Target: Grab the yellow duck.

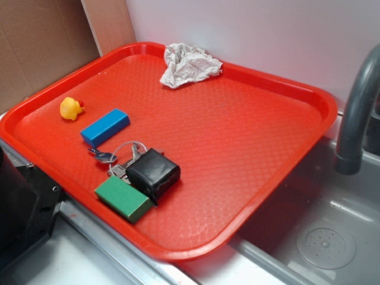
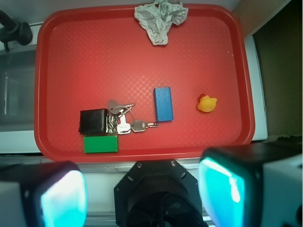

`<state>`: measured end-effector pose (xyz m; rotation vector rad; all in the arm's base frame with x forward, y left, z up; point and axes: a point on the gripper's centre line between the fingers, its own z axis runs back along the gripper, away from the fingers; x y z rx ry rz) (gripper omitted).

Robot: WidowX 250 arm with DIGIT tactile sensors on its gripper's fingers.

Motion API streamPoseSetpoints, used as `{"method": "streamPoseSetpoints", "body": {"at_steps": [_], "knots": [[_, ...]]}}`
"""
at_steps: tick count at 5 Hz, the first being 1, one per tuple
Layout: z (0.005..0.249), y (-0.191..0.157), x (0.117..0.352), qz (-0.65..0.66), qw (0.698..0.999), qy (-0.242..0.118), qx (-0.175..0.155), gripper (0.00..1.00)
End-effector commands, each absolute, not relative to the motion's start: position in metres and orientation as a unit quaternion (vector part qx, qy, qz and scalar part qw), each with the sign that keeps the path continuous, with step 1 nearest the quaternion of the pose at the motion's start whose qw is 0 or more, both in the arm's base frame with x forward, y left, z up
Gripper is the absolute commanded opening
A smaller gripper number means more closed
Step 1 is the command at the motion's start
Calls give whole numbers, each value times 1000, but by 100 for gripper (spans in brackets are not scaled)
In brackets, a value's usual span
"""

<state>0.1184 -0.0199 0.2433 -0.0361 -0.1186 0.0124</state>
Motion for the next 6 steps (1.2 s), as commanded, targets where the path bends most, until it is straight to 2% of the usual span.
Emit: {"method": "streamPoseSetpoints", "body": {"at_steps": [1,2,3,5,6], "knots": [[243,-20,118,6,998,-59,-18,100],[210,30,128,125,990,-66,24,100],[190,54,134,246,964,-88,50,100],[130,94,142,410,906,-96,53,100],[97,112,148,454,884,-102,40,100]]}}
